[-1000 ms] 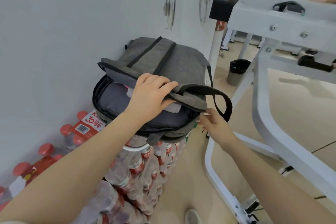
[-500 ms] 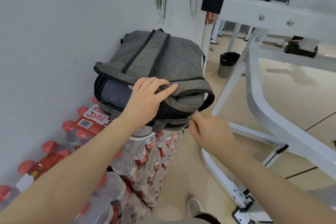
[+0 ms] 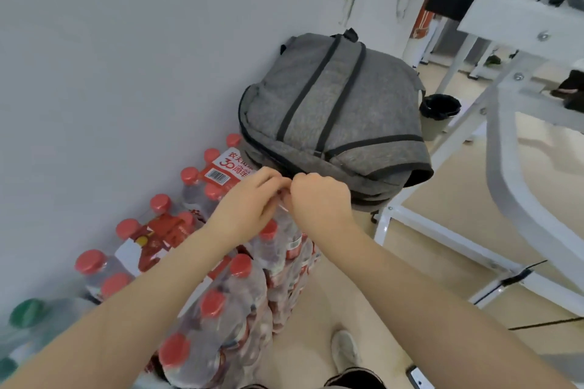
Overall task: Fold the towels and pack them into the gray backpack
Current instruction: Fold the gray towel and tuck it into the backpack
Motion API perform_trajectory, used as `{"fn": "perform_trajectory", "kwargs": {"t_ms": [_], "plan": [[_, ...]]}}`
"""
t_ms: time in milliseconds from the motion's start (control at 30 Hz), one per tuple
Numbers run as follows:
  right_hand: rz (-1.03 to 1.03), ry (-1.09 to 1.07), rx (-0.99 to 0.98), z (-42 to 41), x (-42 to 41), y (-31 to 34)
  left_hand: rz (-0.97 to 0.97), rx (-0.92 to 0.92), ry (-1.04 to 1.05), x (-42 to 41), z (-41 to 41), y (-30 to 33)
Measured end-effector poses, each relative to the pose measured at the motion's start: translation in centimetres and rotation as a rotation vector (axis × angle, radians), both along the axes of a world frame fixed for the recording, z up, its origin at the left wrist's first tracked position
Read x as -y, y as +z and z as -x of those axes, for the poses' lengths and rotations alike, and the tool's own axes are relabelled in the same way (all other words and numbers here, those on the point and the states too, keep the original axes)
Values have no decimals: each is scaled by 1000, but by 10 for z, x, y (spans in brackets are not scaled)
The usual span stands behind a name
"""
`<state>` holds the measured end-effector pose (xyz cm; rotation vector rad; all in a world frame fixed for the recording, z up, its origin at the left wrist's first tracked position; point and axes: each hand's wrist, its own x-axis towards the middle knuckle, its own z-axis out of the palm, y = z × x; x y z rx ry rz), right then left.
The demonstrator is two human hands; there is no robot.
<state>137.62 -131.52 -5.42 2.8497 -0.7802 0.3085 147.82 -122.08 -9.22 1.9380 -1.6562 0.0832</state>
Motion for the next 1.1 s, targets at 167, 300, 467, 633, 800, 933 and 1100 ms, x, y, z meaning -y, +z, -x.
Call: {"fn": "perform_trajectory", "kwargs": {"t_ms": [167,300,467,633,800,933,1100], "plan": [[-215,204,-9,9,25,32,-56,-342,191,-1,17,2],[-242,490,69,7,64,49,-88,-449,318,23,28,0],[-35,757,-296,-31,85,56,-83,-397,414,42,32,-3],[31,786,-542,-57,94,68,-11,-251,459,39,27,7],[-77,814,-566,-63,102,63,-42,-91,789,11,-14,19],[-57,830,-621,-67,101,65,-186,-129,899,11,-55,23],[-316,847,-440,-96,96,74,-26,-222,884,26,-74,31]]}}
